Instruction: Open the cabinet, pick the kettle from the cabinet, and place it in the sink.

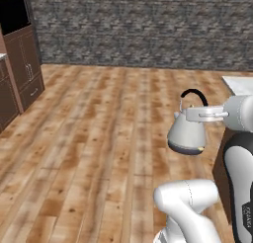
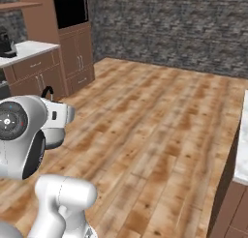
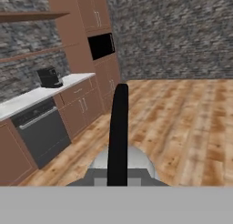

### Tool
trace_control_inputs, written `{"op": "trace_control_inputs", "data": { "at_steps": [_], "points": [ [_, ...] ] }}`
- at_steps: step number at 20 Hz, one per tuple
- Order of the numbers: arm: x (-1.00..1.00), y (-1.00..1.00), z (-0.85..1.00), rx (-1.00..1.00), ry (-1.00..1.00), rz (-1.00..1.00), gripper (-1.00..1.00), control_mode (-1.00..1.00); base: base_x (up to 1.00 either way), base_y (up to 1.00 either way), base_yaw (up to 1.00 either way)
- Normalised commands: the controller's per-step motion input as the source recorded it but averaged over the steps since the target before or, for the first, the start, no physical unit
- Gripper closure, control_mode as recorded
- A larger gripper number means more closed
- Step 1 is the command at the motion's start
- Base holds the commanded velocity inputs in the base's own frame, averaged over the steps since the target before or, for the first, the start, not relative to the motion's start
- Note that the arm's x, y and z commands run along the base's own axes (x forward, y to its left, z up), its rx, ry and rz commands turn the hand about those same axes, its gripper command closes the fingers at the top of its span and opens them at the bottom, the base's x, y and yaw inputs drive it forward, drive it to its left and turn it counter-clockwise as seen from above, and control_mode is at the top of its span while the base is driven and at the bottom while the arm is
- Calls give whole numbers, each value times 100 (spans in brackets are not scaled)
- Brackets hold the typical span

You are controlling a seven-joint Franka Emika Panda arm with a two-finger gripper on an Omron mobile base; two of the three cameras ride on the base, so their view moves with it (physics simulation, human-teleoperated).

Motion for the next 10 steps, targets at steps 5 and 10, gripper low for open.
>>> {"op": "trace_control_inputs", "data": {
  "at_steps": [5,10],
  "points": [
    [0,0,0,0,0,0,100,100,52,48,0],
    [0,0,0,0,0,0,100,100,54,46,0]
  ]
}}
